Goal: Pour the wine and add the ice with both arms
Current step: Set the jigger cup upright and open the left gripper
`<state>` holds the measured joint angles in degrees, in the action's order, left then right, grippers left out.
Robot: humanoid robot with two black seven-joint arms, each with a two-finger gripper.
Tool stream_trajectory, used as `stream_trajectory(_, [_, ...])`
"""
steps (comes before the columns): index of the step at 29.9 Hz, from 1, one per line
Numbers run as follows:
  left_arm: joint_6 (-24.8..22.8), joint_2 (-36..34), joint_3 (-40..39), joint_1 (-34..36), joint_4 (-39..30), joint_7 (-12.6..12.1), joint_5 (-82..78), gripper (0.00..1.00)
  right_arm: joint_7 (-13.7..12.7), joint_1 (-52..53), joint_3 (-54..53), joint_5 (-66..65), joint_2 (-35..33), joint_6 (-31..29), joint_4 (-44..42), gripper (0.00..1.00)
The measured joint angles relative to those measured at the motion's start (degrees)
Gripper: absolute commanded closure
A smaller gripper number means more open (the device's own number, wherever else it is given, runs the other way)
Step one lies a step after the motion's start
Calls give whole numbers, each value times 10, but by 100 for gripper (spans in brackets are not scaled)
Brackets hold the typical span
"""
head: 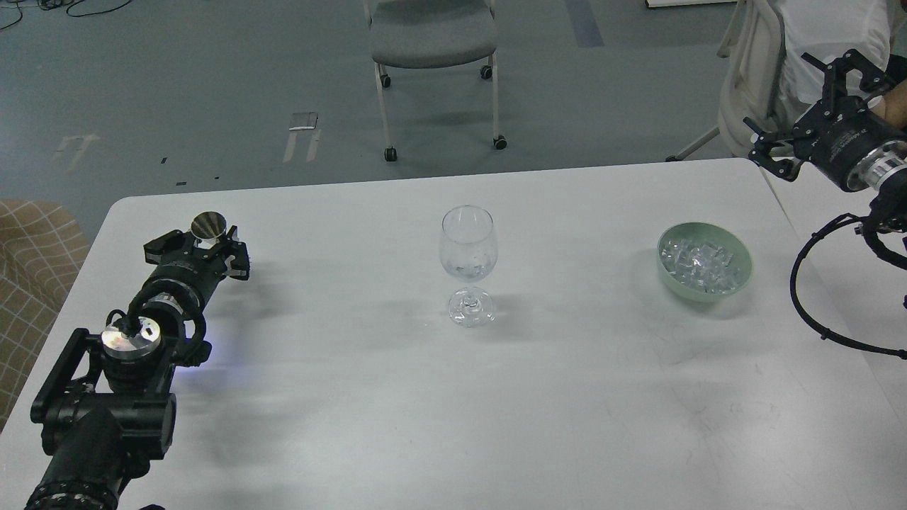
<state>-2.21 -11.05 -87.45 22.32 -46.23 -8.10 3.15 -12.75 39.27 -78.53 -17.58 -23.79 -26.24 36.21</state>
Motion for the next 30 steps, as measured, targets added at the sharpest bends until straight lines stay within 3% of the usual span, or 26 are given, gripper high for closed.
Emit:
stream_trajectory(8, [0,1,0,0,0,-5,0,36,0,0,0,0,0,0,-1,0])
stream_trajectory(14, [-2,1,0,0,-2,-5,0,11,0,-2,1,0,0,0,-2,0])
stream_trajectory(21, [-6,-4,-3,2,-19,-1,0,6,1,-3,1,0,0,0,-2,0])
stream_trajectory(30, [3,-21,-2,-5,-106,-3,-1,3,2,-2,0,1,1,0,-1,0])
